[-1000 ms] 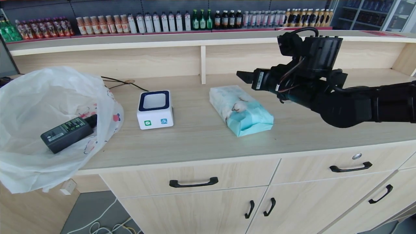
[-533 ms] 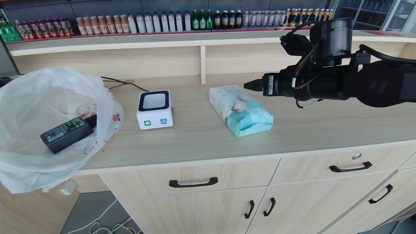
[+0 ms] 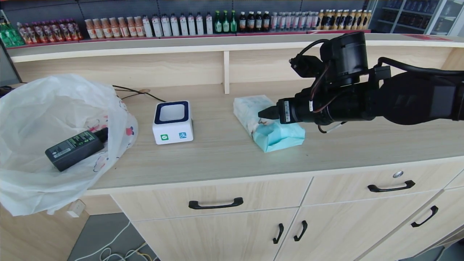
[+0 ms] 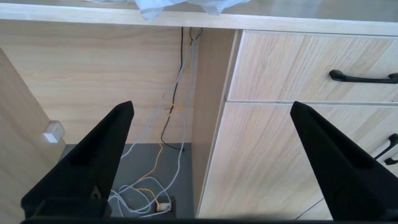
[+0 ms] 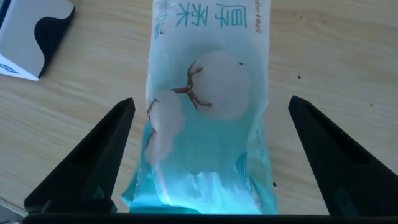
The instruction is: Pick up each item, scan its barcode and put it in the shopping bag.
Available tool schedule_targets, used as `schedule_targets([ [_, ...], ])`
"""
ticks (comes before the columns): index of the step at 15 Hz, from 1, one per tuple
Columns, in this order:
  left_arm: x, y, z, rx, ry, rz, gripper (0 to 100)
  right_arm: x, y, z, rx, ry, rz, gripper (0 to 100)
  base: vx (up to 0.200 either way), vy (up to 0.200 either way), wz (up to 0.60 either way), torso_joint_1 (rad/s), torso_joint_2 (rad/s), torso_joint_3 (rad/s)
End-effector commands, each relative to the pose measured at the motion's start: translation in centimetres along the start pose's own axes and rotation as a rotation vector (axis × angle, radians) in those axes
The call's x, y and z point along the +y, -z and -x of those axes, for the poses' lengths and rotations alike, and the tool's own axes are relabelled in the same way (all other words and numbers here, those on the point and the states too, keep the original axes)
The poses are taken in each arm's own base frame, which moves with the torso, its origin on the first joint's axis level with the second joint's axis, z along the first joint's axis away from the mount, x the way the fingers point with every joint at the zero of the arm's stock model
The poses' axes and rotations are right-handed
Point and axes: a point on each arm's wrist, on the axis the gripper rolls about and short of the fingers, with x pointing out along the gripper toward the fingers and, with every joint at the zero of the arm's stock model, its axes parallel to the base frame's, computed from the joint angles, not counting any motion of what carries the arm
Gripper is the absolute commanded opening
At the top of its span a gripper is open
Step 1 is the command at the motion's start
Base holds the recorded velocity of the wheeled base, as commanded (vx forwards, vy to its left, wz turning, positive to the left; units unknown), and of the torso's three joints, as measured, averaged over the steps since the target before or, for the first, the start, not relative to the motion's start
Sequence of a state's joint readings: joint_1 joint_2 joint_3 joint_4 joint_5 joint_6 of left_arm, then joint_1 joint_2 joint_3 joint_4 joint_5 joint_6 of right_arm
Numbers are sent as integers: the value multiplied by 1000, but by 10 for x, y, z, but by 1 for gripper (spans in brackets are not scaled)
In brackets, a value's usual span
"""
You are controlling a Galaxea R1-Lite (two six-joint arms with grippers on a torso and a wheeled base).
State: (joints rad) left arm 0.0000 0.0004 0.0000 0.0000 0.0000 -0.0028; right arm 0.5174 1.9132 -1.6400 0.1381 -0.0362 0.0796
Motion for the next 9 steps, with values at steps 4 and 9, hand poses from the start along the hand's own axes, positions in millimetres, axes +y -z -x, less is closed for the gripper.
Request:
schedule_targets([
  [4, 0, 0, 0, 0, 0, 0, 100, 3, 7, -11, 28, -4, 5, 100, 0, 0, 0, 0, 0, 0],
  [9, 0, 0, 0, 0, 0, 0, 100, 13, 9, -18, 42, -22, 28, 100, 0, 0, 0, 0, 0, 0],
])
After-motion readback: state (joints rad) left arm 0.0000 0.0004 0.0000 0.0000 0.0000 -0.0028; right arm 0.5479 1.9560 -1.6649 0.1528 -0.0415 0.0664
